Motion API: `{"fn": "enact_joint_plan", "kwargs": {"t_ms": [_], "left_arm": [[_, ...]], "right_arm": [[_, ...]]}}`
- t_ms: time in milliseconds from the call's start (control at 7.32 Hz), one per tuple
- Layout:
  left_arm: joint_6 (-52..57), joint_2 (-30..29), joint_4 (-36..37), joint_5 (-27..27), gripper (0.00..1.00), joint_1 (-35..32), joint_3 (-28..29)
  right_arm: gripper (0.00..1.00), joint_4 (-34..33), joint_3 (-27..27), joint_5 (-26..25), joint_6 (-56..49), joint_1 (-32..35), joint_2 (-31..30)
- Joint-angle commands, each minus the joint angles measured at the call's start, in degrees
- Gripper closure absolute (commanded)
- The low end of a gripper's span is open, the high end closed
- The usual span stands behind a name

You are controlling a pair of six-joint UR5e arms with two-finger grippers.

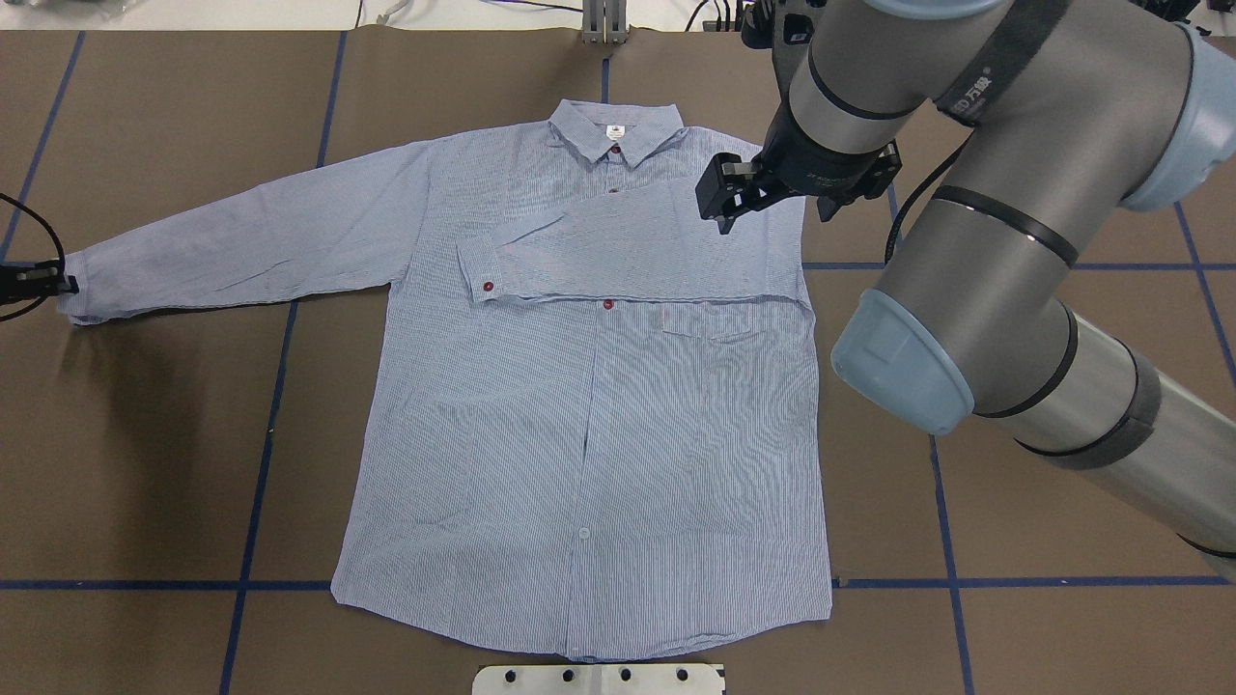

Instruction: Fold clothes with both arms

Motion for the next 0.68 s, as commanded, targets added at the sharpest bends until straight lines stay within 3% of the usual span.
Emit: {"fn": "enact_joint_plan", "kwargs": {"t_ms": [0, 410, 546], "left_arm": [[-0.03, 0.09, 0.25, -0.04, 1.0, -0.07, -0.53], [0.06, 0.7, 2.87, -0.22, 1.0, -0.16, -4.73], [0.06, 0.09, 11.33, -0.22, 1.0, -0.07, -11.02]], "right_arm": [[0.0, 0.0, -0.04, -0.29, 0.0, -0.21, -0.12], [0.0, 0.09, -0.04, -0.29, 0.18, -0.38, -0.12], [0.0, 0.09, -0.04, -0.12, 0.18, -0.47, -0.39]]}}
